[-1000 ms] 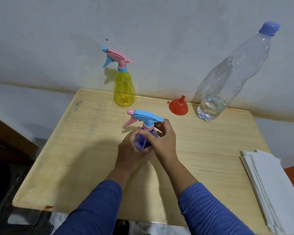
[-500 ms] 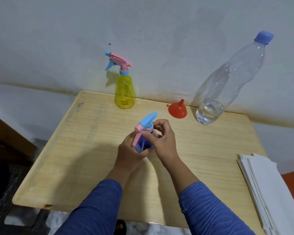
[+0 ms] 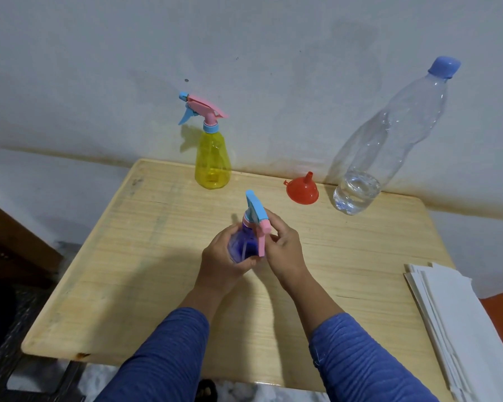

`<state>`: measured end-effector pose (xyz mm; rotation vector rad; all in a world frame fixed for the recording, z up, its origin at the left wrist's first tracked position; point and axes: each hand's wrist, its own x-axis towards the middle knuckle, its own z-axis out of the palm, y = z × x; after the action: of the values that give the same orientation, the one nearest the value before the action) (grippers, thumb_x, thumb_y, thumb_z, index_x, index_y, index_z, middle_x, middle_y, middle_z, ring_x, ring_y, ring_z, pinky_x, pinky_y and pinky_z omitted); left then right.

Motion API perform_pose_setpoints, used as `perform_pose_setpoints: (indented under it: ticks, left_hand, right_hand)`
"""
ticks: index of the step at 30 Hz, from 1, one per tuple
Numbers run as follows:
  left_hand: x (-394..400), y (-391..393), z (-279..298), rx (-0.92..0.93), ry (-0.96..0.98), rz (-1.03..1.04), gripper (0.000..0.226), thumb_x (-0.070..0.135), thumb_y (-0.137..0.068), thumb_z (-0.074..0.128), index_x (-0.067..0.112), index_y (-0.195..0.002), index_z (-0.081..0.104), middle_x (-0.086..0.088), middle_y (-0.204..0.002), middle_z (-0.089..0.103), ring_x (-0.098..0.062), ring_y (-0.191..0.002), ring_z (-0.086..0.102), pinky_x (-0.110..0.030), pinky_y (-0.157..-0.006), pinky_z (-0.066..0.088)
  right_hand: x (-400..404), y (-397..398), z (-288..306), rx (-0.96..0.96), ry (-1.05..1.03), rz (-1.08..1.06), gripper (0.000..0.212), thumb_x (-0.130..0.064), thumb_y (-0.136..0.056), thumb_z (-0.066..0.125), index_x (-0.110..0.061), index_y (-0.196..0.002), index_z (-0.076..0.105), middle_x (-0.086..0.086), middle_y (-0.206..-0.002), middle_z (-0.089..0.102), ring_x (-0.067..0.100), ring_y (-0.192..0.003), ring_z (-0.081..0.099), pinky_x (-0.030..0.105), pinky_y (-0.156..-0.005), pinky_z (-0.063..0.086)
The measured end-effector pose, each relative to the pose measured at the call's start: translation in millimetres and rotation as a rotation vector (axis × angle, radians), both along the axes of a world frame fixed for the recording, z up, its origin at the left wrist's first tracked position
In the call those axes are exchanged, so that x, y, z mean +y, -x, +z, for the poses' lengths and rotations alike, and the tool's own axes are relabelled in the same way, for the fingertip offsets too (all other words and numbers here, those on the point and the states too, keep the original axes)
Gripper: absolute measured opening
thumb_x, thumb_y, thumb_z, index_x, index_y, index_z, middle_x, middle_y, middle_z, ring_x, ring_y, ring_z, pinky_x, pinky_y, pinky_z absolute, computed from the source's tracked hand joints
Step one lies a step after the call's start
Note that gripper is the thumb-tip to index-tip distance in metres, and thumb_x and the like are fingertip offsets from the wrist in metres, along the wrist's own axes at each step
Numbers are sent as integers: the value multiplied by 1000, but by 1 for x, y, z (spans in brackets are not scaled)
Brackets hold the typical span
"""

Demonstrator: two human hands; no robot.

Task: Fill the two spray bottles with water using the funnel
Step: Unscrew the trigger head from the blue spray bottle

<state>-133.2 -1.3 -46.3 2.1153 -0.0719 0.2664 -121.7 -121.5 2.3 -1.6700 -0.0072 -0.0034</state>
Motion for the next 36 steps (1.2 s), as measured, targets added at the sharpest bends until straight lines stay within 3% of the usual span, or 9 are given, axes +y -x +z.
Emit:
perform_pose_setpoints:
  ticks: [3,6,10,15,18,22,26,30,36]
  left_hand:
    - [0,0,1,12,35,9,69,25,-62,82,11,-124,56,1,-114,65,-11,-101,61,-7,-83,43]
    - [-1,0,3,26,69,12,68,24,-62,82,14,-124,56,3,-114,65,-10,-102,61,-14,-86,47]
    - [-1,1,3,24,68,12,70,26,-61,84,14,-124,56,4,-114,64,-9,-101,60,-17,-86,47]
    - [-1,0,4,58,81,16,67,25,-60,84,16,-121,57,8,-111,63,-7,-99,60,-14,-84,48]
    - [0,-1,4,98,71,21,70,28,-59,85,17,-122,56,8,-110,63,-7,-98,58,-7,-79,43]
    - [0,-1,4,93,60,16,70,30,-59,85,17,-122,56,8,-111,63,-6,-99,58,-5,-80,41]
    - [-1,0,6,94,59,24,68,27,-60,85,17,-121,56,8,-109,62,-6,-97,58,-3,-77,41]
    - [0,0,5,83,45,18,68,27,-60,85,16,-121,56,8,-110,62,-6,-98,58,-5,-81,43]
    - [0,-1,6,107,57,22,69,27,-60,85,16,-121,56,6,-111,62,-9,-100,58,-18,-85,47]
  right_hand:
    - [0,1,0,23,-13,28,59,-7,-83,65,-31,-135,48,-8,-114,61,14,-110,61,36,-94,53]
    - [3,-3,1,-11,36,0,44,-11,-81,65,-25,-122,60,-2,-115,65,22,-108,62,45,-91,53]
    - [-2,1,2,31,-55,43,54,-14,-85,64,-28,-132,43,0,-117,61,11,-113,58,33,-93,52]
    - [-2,-7,1,-37,50,-48,24,-14,-75,73,-21,-93,59,2,-101,67,19,-104,62,44,-86,54]
    - [-7,-4,3,-25,-3,45,25,-9,-86,63,-22,-107,64,-3,-104,68,14,-100,63,32,-82,54]
    - [-10,-4,6,10,9,124,52,-11,-85,66,-29,-131,51,-12,-109,64,2,-107,60,23,-91,52]
    - [-8,-9,15,-4,50,157,26,-22,-78,65,-37,-99,66,-10,-102,66,10,-100,61,28,-88,51]
    - [-10,-8,13,37,-38,208,45,-4,-86,64,-25,-125,55,-2,-109,64,-2,-97,62,20,-84,53]
    - [-13,-14,13,-3,24,159,19,-5,-85,65,-16,-100,63,-2,-97,64,4,-89,61,19,-73,51]
